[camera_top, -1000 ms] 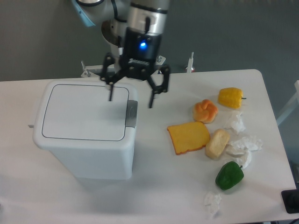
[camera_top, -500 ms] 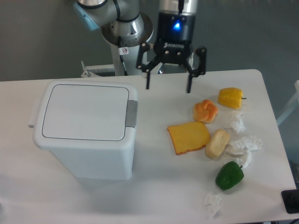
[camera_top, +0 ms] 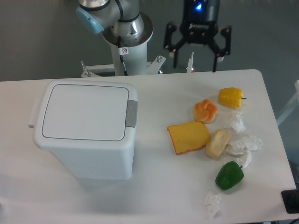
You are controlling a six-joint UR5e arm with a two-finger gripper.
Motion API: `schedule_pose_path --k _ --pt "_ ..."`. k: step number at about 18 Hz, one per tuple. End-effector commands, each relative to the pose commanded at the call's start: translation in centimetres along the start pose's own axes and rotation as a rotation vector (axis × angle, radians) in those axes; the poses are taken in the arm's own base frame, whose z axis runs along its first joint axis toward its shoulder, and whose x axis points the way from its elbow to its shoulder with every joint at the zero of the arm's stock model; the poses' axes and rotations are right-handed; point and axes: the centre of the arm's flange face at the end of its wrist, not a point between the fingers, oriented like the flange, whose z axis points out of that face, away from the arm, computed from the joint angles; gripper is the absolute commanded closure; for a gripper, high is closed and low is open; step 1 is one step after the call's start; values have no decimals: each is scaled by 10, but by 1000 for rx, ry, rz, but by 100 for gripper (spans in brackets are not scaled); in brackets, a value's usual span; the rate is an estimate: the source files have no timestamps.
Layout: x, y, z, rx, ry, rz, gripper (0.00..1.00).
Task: Close the trash can
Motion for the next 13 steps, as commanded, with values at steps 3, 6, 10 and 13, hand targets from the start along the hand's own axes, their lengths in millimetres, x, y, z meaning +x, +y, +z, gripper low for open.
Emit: schedule_pose_path --k 3,6,10,13 --pt "-10 24 -7 -19 8 41 0" --pt "-22 54 -17 -41 22 101 0" --pt "-39 89 -28 -114 6 228 0" --pt "-47 105 -37 -163 -5 281 0"
